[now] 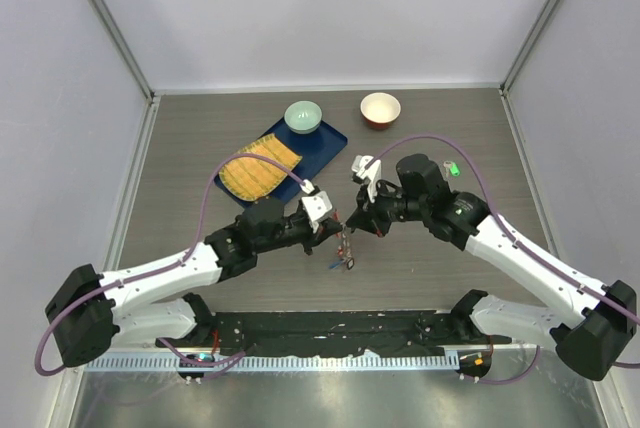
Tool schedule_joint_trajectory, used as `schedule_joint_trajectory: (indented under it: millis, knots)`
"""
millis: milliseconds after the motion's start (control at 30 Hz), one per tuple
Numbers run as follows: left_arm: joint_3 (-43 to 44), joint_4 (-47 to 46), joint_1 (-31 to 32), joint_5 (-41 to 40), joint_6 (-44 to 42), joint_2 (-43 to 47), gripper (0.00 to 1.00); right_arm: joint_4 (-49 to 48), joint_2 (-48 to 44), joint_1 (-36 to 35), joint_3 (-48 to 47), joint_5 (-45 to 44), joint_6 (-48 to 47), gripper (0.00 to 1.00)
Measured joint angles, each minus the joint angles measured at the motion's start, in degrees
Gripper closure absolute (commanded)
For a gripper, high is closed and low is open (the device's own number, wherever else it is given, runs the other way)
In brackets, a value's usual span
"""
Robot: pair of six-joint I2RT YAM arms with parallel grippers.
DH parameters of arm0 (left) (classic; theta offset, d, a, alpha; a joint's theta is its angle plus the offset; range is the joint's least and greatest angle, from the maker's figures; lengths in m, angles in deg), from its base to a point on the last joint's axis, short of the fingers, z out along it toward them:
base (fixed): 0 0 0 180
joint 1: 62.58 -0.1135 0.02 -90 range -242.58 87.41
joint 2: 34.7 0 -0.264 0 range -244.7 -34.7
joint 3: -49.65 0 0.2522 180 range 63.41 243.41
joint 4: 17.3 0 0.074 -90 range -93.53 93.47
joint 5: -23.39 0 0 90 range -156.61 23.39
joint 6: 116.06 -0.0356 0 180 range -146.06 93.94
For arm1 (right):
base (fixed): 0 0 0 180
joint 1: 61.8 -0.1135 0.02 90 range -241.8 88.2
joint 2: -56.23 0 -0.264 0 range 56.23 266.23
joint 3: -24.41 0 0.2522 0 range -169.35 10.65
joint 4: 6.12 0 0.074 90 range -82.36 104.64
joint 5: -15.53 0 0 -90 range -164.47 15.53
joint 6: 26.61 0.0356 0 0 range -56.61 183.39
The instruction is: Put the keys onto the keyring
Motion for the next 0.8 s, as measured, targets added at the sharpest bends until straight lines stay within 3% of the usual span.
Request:
schedule_joint_trajectory:
  millis: [433,800]
  knots:
    - [-3.8,-4.1,9.5,-21.1,-0.2,1.7,1.0,3.1,0.3,-8.4,-2.2,-20.0,12.0,0.99]
    - [-8.0,-12.2,10.6,-27.0,2.0,4.7,1.0,0.5,0.3,-9.1,-2.0,-26.4,20.9,0.99]
